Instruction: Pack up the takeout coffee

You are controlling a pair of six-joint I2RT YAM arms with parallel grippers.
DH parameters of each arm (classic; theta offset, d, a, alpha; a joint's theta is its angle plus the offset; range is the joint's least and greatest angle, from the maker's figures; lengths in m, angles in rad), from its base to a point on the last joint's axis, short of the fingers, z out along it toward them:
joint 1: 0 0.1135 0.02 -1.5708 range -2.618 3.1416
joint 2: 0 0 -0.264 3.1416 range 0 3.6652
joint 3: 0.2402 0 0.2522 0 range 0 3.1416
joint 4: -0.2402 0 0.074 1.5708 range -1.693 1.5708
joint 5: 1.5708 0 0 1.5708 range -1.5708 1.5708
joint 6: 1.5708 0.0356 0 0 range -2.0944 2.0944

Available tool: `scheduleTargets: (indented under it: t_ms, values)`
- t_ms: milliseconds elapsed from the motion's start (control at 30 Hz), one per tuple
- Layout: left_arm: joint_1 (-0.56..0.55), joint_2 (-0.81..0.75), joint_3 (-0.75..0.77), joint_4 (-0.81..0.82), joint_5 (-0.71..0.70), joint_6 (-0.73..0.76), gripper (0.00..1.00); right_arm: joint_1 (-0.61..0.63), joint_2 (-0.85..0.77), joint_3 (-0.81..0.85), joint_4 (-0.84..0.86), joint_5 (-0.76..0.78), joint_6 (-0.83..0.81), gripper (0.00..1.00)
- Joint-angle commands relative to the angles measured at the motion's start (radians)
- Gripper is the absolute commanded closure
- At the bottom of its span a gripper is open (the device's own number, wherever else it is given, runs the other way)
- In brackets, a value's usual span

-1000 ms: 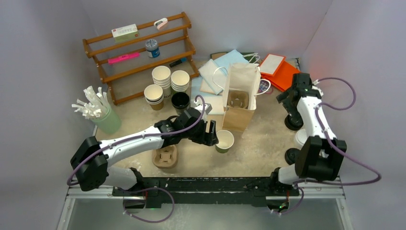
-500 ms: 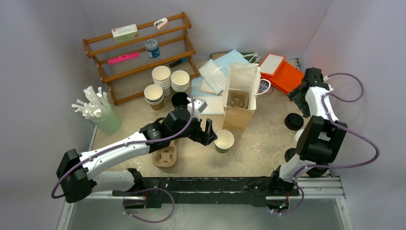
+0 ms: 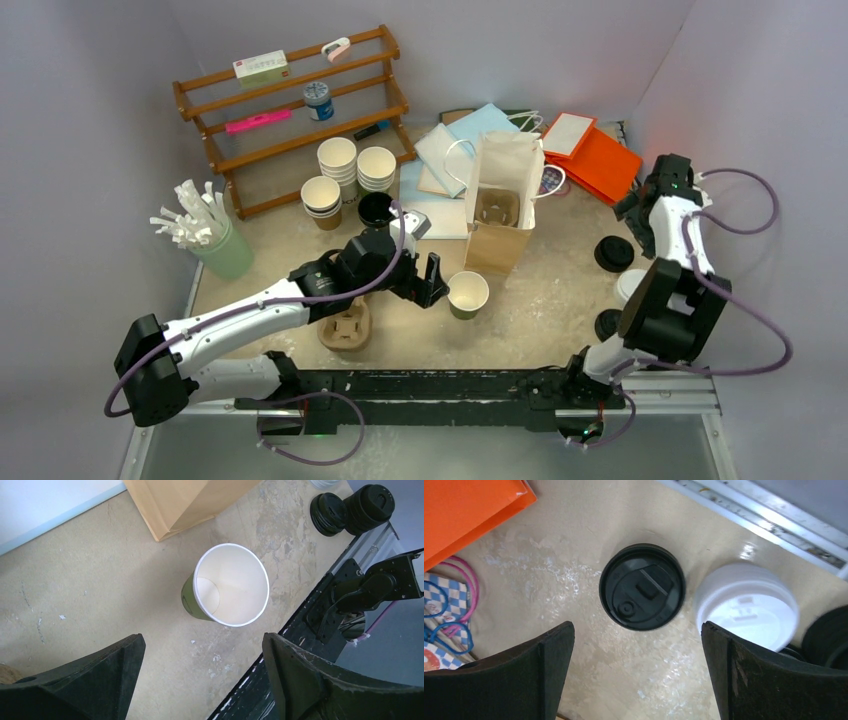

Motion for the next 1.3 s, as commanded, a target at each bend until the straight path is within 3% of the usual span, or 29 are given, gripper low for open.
scheduleTargets:
  t_ms: [0, 233, 400, 700, 1000, 1267]
  values:
    - [-0.004, -0.022, 0.008, 0.030, -0.005, 0.035, 0.08, -0.004, -0.170, -0.032, -0.070, 0.138, 0.062, 0.02]
    - [-0.004, -0.005, 0.032, 0.015, 0.019, 0.062, 0.08, -0.004, -0.243, -0.074, -0.202, 0.322, 0.183, 0.01]
    - [-0.004, 0.000, 0.036, -0.020, 0.038, 0.103, 0.08, -0.006, -0.258, -0.162, -0.157, 0.302, 0.171, 0.01]
    - [-0.004, -0.003, 0.056, -0.070, 0.046, 0.113, 0.08, -0.011, -0.147, -0.164, -0.159, 0.215, 0.170, 0.01]
    - [-0.004, 0.017, 0.066, -0.063, 0.052, 0.114, 0.08, -0.016, -0.106, -0.155, -0.195, 0.321, 0.152, 0.01]
    - [-0.004, 0.051, 0.091, -0.085, 0.051, 0.137, 0.08, -0.028, -0.107, -0.196, -0.107, 0.258, 0.093, 0.01]
